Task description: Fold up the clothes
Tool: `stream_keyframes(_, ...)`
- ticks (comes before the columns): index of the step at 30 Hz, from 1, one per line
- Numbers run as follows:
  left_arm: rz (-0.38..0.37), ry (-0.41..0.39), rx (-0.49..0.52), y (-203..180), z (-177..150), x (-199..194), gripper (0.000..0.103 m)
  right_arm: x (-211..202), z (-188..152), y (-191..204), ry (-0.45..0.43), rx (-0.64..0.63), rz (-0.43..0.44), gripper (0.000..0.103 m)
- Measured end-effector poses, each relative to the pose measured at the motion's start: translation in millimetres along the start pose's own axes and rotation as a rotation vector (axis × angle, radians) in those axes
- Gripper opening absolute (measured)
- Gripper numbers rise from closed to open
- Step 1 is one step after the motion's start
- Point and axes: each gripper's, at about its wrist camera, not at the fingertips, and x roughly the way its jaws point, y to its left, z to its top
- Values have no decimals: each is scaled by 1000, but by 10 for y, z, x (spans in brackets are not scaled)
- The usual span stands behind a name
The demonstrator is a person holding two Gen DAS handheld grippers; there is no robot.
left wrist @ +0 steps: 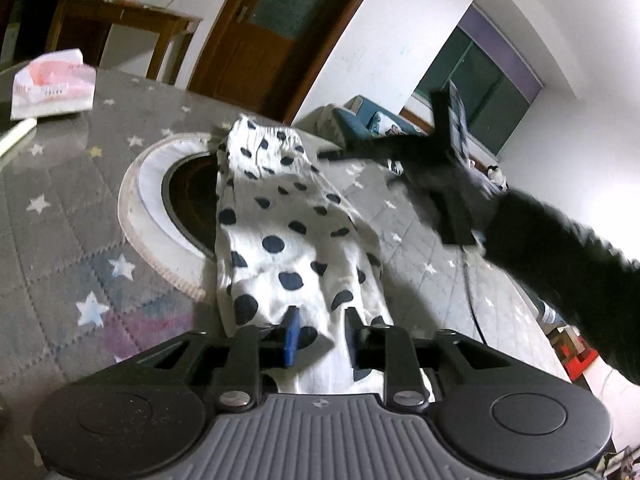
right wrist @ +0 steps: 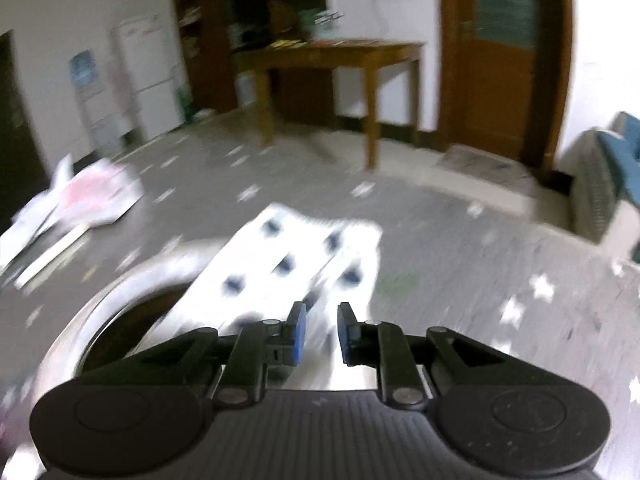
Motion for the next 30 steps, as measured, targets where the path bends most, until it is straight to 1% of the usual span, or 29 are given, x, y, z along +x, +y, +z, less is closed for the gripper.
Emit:
stream_keyframes(3,11,5,7,-7,-11,15,30,-191,-309,149,39,-12,70,17)
stream_keyframes(5,27,15,16,-12,-33,32,30,-305,-480,231,54,-21,94,17)
stream_keyframes(8,45,24,23,-28,-72,4,30,-539,-692,207,20,17,104,18)
stream_keyframes(11,46,15,38,-92,-117,-71,30,-706,-817,81,-15,55,72,25)
stream_keyframes(12,44,11,40,-119,-136,-95,30,-732,-862,29,-16,76,69,27)
stream_keyframes(15,47,12,43,-179,-194,-127,30,-734,-984,-83,-15,138,87,27)
stream_keyframes(17,55,17,41,-212,-240,-139,30,-703,-1039,-101,-13,157,98,27)
stream_keyframes(19,63,23,36,-233,-284,-155,30,-680,-1092,-98,-21,170,107,26)
stream_keyframes(20,65,28,34,-241,-301,-161,30,-673,-1108,-89,-23,174,108,23)
stream_keyframes(21,69,32,33,-250,-317,-168,30,-670,-1114,-73,-24,176,106,11)
stream_keyframes(22,73,32,35,-264,-327,-183,30,-666,-1120,-58,-24,179,105,8)
stream_keyframes(25,83,24,43,-313,-344,-243,30,-731,-1117,48,-33,131,63,5)
stream_keyframes(27,72,3,56,-359,-334,-298,30,-828,-1106,77,-46,110,33,5)
stream_keyframes(30,36,-14,90,-450,-332,-329,31,-910,-1104,102,-46,85,-8,5)
